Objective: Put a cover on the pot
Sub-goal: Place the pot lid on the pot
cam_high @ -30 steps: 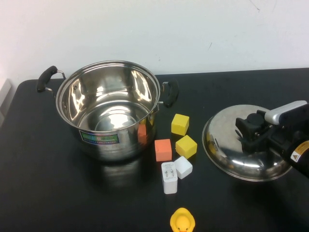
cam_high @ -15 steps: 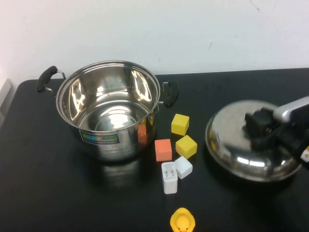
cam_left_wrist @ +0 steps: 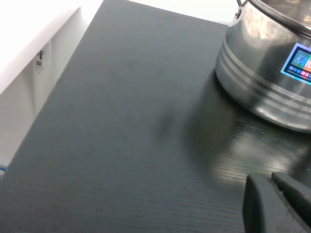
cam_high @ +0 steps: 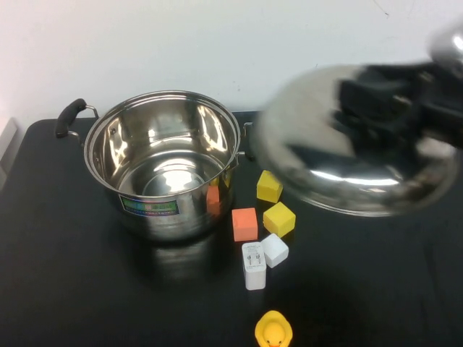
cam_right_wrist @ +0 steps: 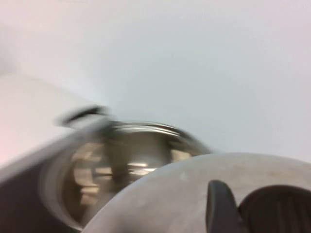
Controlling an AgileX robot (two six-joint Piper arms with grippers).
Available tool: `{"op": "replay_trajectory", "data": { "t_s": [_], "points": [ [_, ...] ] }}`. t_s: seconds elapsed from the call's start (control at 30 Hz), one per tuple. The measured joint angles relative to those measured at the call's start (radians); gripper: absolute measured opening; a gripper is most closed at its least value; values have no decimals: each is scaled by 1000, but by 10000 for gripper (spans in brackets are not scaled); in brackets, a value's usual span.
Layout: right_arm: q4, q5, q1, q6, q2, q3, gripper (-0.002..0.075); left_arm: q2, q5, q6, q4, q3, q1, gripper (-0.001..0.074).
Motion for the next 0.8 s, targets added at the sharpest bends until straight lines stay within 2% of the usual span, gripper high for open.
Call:
{"op": "replay_trajectory", "data": {
  "t_s": [0.13, 0.47, 0.63, 0.8],
  "points": [
    [-190, -7, 79, 205, 80, -194, 341, 0, 0, 0, 0, 0, 0, -1],
    [-337, 23, 260, 339, 444, -677, 341, 0, 0, 0, 0, 0, 0, -1],
    [-456, 29, 291, 529, 644, -887, 341, 0, 0, -2, 0, 0, 0, -1],
    [-538, 30, 303, 602, 780, -1019, 341, 0, 0, -4, 0, 0, 0, -2]
  ]
}}
